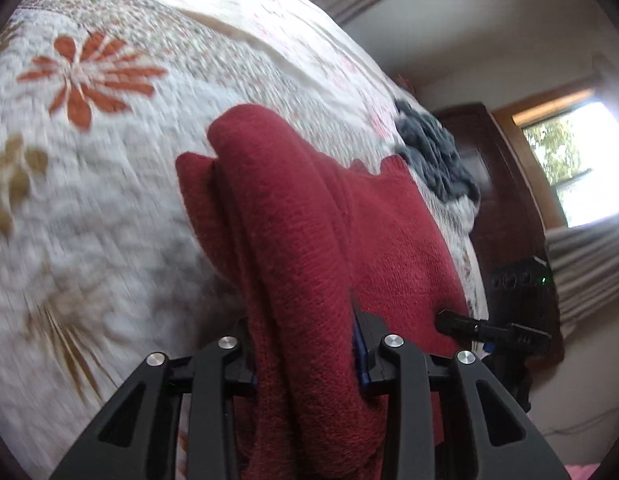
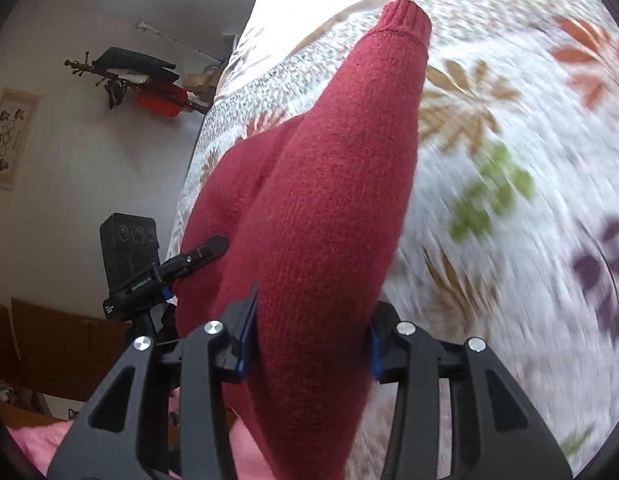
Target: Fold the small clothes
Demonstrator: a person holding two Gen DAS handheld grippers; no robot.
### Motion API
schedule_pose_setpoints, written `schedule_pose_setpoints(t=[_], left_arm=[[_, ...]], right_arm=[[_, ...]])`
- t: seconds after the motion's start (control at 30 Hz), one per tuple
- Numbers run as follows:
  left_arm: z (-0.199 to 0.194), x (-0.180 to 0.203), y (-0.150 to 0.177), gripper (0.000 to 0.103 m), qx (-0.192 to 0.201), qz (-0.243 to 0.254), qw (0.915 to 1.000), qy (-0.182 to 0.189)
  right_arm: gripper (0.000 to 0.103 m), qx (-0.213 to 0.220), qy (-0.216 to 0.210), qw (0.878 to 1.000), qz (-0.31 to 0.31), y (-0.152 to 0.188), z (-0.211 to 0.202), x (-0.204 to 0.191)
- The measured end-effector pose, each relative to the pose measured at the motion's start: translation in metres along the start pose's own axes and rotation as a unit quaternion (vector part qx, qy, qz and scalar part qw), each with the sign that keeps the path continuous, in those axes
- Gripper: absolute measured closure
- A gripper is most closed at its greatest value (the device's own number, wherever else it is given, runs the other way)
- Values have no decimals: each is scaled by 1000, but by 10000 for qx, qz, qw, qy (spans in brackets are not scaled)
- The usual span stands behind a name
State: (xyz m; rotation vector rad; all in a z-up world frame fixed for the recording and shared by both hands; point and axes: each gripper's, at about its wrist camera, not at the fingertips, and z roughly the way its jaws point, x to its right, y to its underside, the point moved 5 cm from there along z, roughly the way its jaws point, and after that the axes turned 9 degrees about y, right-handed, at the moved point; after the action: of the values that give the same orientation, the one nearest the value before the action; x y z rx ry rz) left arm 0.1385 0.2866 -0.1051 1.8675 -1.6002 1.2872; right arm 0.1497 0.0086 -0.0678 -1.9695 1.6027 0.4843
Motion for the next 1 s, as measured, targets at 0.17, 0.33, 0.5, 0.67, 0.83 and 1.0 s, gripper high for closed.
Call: schedule_pose_setpoints(t=[0.17, 0.33, 0.5, 0.67, 0.83, 1.0], left_arm=[[15, 10, 54, 69, -189, 77, 9997, -96], [33, -13, 94, 66, -382, -15, 9986, -361], [32, -38, 108, 50, -235, -150, 9993, -252], [30, -29, 109, 46, -306, 37, 9977, -611], [-5, -3, 117, 40, -128, 399, 9927, -1128], [-34, 26, 146, 31, 18, 855, 9872, -1346]], right_arm=[[61, -11, 69, 9999, 138, 51, -11, 31], [59, -182, 313, 9983, 459, 81, 20, 75], [52, 47, 119, 9972, 736, 101, 35, 99], [43, 149, 560, 9971, 494, 107, 29, 85], [42, 294, 896, 9951, 309, 121, 11, 68], [42, 266, 800, 9961, 270, 156, -1, 69]])
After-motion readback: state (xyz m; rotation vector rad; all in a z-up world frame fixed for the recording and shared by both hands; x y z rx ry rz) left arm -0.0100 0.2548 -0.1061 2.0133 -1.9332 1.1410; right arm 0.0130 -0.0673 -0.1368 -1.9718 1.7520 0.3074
